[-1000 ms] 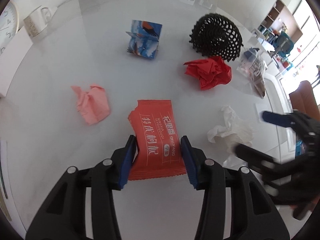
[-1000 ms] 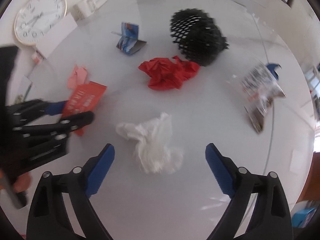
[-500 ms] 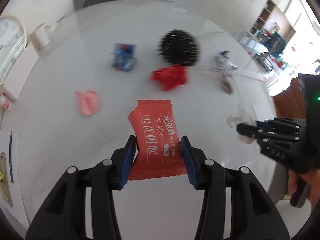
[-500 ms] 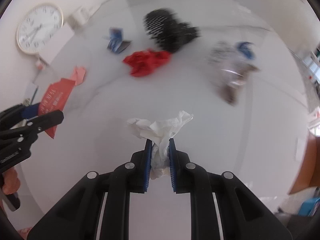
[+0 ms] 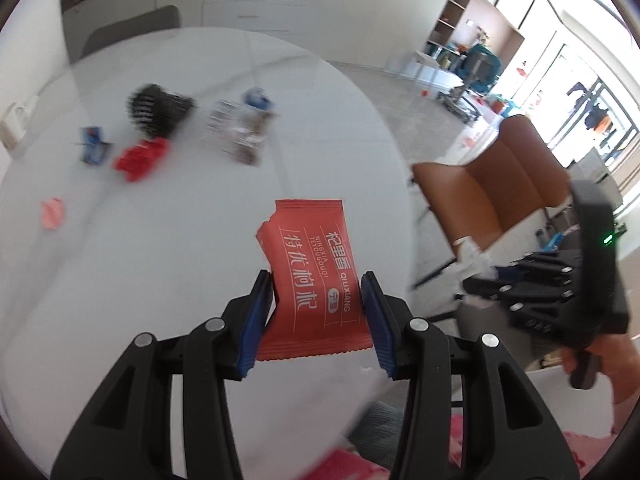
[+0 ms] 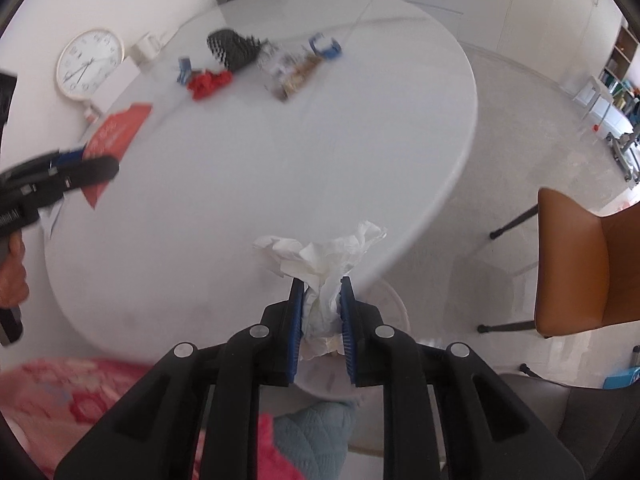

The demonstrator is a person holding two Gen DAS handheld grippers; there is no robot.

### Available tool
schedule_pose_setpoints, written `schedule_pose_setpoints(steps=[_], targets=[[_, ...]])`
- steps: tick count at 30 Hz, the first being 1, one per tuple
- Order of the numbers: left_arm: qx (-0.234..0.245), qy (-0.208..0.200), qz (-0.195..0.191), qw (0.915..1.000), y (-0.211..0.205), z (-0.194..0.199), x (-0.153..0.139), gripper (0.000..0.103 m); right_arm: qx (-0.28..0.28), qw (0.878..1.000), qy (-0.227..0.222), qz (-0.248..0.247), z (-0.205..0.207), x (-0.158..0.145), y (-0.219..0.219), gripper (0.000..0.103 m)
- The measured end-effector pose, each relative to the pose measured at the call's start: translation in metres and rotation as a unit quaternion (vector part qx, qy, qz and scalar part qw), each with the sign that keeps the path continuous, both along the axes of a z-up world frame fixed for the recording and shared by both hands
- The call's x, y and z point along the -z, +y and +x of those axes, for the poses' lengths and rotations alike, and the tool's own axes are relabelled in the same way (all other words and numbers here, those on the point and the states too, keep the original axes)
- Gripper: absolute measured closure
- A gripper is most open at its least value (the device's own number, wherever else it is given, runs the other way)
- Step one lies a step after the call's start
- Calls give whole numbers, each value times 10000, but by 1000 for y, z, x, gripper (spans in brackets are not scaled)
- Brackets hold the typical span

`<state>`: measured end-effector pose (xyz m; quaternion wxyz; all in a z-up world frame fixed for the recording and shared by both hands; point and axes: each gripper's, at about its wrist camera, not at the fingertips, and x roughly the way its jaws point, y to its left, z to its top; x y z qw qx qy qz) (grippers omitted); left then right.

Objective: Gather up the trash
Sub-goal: 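Carry packet and tissue to the wastebasket and open both tools to drop them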

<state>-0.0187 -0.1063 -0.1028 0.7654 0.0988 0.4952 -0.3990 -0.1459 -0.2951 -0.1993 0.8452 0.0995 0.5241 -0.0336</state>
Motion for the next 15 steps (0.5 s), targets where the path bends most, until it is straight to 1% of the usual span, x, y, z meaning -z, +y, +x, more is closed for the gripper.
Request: schedule_pose_setpoints(steps=[3,5,8,10,12,14,15], targets=[[57,78,109,9999,-27,-35,4,58,-170,9996,122,207,-18,24,-15,83],[53,56,167,9998,-41,-56,6,58,-456,9983,190,317,-26,44,-21,83],[-91,102,258,9996,-56,-79,11,58,-868,9951,337,340,-28,68,-22,83],[-229,215,290,9991,-63,-91,15,58,-1144,9916,485,366,-21,85,-19,83],[-297,284,340,9986,-68,-103,20,58,-1318,9882,579,516,-18,97,-19,77],[-291,287,418,9983,-74,-111,23,58,-1467,9850,673,609,-14,109,-20,63],[-289,292,448,9981,-75,-115,24,58,-1547,9836,709,593,-12,114,-20,60]])
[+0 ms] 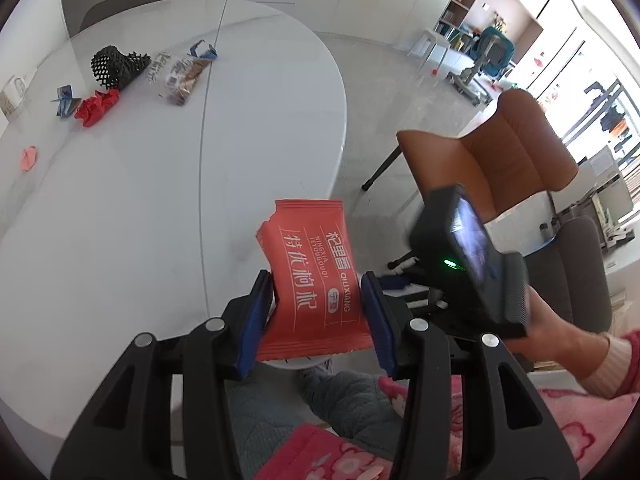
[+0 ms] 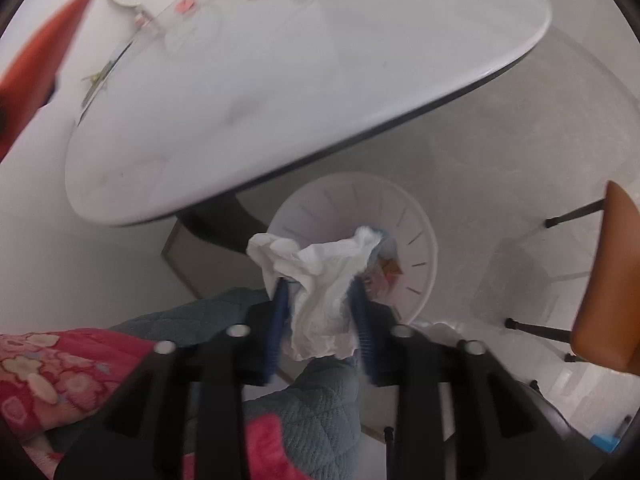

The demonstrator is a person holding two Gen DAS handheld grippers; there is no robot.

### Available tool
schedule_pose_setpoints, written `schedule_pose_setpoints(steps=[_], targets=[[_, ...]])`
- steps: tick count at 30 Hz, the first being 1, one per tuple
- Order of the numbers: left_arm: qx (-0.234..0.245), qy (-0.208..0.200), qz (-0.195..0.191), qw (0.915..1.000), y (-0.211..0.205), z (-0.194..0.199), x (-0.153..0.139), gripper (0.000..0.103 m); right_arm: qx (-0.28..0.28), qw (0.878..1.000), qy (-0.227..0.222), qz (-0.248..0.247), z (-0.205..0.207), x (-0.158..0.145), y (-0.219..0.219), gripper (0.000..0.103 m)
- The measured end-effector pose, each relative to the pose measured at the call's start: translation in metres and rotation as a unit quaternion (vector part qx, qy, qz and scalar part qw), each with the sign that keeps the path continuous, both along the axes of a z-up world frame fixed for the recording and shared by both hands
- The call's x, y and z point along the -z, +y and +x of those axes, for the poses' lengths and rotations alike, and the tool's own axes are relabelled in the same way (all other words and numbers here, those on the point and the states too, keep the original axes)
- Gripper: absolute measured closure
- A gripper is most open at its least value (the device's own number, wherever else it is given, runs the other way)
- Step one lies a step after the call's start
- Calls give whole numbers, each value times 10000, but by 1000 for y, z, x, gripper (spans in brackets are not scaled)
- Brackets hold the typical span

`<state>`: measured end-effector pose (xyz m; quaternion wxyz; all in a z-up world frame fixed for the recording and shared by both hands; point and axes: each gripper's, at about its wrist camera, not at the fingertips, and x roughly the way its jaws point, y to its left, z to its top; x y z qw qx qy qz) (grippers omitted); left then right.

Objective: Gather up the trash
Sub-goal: 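Carry packet and tissue to the wastebasket and open both tools to drop them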

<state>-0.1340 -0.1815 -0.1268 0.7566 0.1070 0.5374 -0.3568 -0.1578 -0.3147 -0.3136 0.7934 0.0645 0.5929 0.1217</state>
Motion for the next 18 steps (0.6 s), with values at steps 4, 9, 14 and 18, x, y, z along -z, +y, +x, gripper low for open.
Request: schedule_pose_setpoints(steps=[4,9,14,18], targets=[[-39,141,109,9998,-5,-8,11,58,-70,10000,46,-7,4,7,-6,51],[-100,370,228,9990,-8,-12,28,58,68,9995,-160,-252,-2,-9,-23,33],[63,499,382,9980,-19,-19,46,58,605,9975,-281,-226,-13,-29,-63,31],[199,526,536,9970,-32,-20,56,41,950,9943,-437,-200,-22,-41,-85,31]])
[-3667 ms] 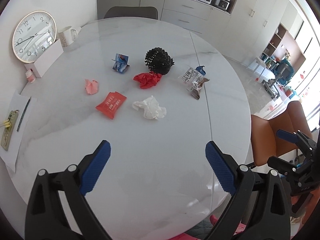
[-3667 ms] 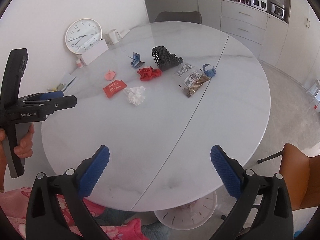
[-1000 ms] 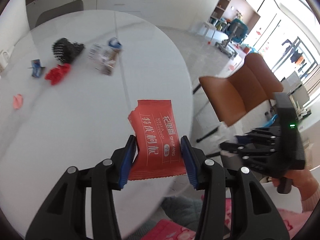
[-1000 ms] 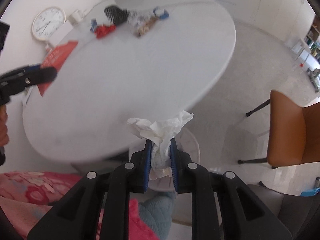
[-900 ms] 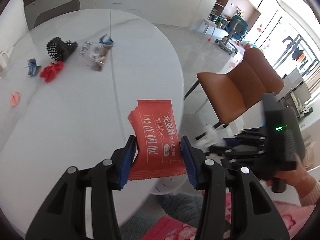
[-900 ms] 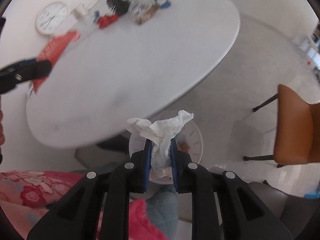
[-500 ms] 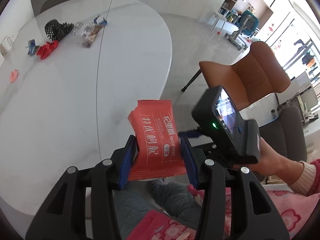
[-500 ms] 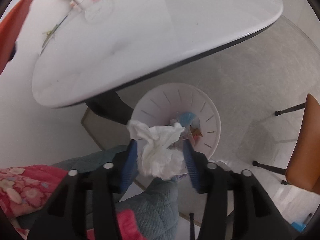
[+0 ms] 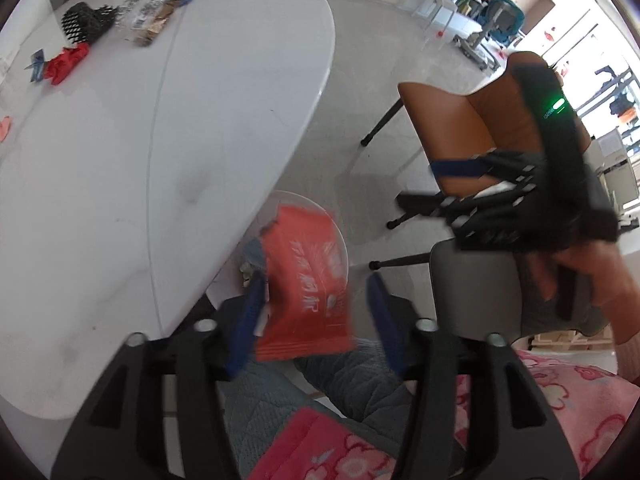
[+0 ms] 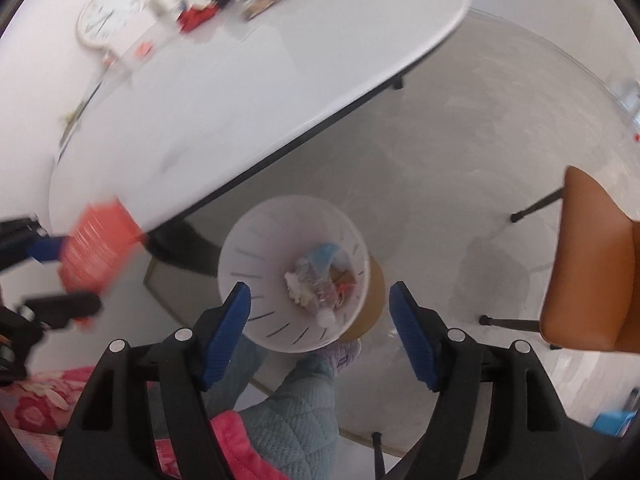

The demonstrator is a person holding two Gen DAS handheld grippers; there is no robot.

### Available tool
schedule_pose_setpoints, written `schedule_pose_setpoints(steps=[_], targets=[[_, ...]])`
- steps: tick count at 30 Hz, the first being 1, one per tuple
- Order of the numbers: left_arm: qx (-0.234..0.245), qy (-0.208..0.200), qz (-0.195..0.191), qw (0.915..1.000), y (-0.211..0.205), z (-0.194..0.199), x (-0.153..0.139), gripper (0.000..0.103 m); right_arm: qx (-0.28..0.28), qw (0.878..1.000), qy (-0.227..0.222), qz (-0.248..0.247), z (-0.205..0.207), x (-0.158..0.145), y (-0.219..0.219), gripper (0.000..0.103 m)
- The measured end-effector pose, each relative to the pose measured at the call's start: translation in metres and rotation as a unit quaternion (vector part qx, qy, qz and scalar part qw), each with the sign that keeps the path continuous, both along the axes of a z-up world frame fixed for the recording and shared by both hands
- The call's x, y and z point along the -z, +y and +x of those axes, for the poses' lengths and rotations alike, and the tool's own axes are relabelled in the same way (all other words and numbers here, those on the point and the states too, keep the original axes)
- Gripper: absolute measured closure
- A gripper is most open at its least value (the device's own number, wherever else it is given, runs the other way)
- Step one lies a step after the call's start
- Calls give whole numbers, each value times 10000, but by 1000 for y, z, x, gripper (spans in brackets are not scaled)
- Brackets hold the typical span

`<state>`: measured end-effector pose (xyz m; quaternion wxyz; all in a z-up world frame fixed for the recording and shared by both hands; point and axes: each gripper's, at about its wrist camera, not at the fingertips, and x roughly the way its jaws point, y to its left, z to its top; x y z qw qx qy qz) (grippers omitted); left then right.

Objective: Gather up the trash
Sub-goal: 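Carry packet and tissue to the wastebasket and open both tools to drop them, then grasp the pink paper with the left tool while the right tool grasps the red cloth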

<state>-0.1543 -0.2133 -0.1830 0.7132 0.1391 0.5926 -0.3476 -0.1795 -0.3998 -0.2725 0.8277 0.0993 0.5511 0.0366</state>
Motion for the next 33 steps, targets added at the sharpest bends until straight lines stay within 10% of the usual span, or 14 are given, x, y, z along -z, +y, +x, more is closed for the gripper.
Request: schedule_pose_setpoints(steps=[9,15,33], targets=[[-349,-585,123,9976,3,15,-24,23,249,9992,-314,31,-7,-28,-10,29],[-1124,-1098,-19,9876,42,40,-70,8,321,9952,-914,120,1,-83,2,5],[-2355,-1724,-326,9559,197,173,-116,8,459,9881,-1467,-73,102,-153,76,2]])
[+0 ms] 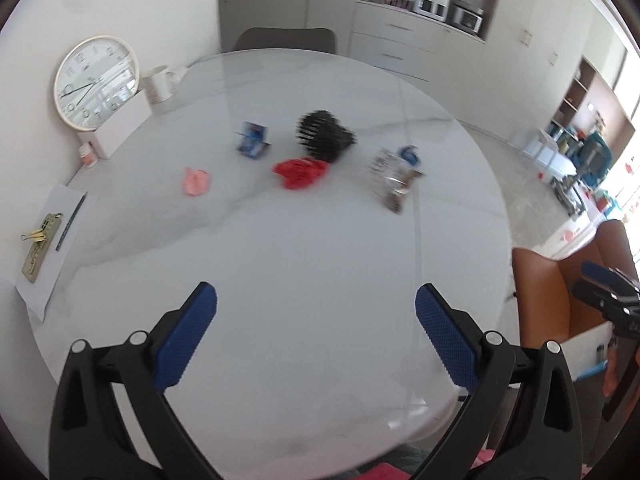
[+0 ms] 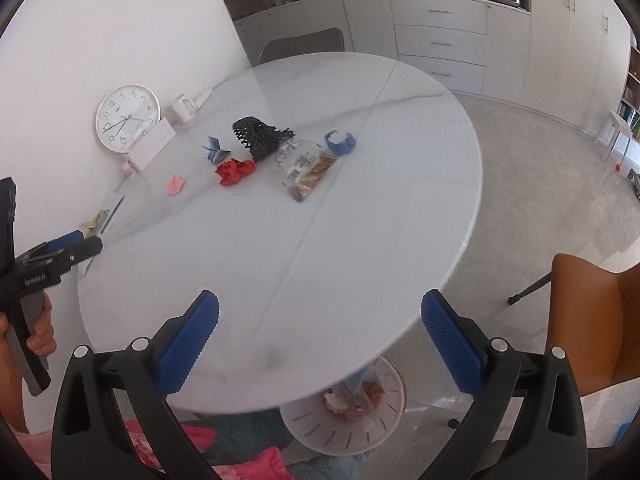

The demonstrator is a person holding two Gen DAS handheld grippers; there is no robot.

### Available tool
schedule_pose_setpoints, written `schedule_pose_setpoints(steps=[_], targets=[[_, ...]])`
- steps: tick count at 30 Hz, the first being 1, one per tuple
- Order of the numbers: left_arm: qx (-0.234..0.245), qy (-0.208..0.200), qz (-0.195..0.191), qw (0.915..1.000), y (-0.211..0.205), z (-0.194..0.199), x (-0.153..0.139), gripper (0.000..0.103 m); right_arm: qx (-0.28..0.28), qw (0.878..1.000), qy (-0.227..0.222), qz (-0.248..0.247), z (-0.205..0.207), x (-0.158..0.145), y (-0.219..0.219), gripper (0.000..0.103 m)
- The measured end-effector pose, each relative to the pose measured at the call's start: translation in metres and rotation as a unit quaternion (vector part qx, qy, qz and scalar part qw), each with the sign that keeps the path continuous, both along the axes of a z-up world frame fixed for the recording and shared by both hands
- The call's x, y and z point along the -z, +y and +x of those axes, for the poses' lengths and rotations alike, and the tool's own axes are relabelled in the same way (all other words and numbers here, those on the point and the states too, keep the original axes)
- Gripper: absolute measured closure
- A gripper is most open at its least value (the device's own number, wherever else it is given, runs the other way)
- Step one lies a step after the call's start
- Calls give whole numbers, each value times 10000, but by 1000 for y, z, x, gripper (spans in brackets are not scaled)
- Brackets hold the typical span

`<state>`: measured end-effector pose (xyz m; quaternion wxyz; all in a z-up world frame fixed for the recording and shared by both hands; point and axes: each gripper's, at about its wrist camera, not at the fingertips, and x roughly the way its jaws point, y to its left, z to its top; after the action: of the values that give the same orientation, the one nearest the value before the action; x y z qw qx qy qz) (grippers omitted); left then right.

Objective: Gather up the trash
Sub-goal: 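Grasp the pink paper with the left tool while the right tool grasps the red cloth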

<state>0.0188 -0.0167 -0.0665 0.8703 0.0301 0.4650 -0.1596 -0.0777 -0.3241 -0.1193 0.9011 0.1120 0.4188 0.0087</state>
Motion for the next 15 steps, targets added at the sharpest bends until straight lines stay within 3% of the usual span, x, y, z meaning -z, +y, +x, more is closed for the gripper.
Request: schedule_pose_setpoints(steps=[9,15], targets=[[-339,-29,-22,9994,64,76,24,8,-236,9996,123,27,76,4,63,2],[-500,19,-37,9987,89,140,55,8,-488,9988,60,-63,157,16,118,2]])
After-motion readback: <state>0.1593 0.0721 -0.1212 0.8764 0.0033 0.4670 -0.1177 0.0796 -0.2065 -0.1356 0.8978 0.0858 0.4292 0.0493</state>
